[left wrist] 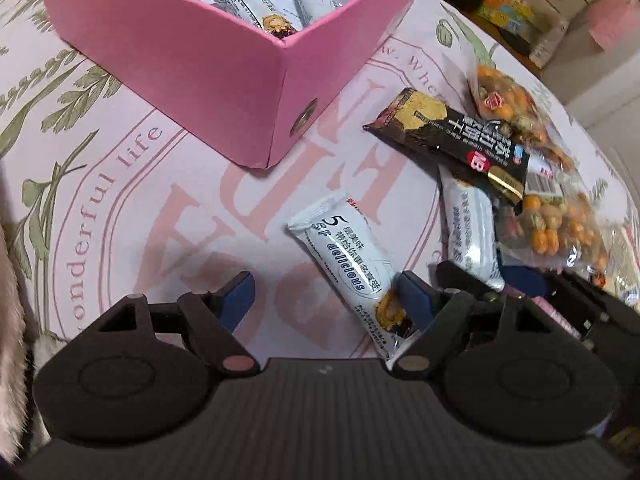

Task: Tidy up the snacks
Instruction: 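Grasp another white wafer bar with the left gripper while the right gripper holds its bar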

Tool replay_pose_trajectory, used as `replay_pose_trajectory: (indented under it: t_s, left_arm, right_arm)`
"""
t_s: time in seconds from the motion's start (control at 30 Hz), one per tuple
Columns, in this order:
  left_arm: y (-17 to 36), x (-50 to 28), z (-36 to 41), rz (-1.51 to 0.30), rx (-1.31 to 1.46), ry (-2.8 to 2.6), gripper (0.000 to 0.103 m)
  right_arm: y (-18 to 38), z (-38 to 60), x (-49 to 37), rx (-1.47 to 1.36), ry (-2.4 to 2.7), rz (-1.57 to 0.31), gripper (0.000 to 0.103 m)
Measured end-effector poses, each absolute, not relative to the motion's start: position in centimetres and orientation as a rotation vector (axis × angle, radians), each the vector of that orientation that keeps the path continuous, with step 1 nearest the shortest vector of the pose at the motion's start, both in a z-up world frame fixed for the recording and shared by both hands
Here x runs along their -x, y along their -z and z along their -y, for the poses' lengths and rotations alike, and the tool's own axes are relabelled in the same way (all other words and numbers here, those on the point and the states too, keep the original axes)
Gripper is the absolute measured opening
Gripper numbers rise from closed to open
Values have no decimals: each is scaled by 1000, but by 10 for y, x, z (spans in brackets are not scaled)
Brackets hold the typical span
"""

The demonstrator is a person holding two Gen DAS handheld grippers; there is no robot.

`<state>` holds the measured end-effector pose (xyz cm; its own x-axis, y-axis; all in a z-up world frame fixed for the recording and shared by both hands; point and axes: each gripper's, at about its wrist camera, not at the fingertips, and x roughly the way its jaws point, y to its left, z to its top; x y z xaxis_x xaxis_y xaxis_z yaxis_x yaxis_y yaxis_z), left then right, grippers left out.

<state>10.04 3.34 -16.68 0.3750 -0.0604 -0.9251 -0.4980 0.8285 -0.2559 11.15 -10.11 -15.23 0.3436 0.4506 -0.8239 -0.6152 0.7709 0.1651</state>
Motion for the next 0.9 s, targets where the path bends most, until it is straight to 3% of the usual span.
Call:
replay_pose_trajectory:
  t_s: [0.07, 0.13, 0.7, 0.9]
  left_arm:
    - [164, -99, -29, -1145, 558, -283, 57]
    - [161, -99, -25, -1128, 557, -240, 35]
    - [138, -82, -39, -1155, 456, -44, 28]
    - [128, -68, -47, -1191, 439, 30, 21]
  right_arm:
    - [152, 98, -104, 220, -692, -970, 46]
    - [152, 95, -100, 224, -679, -963, 45]
    - [119, 120, -61, -24, -626, -1057, 43]
    - [105, 126, -48, -13, -615, -1046, 42]
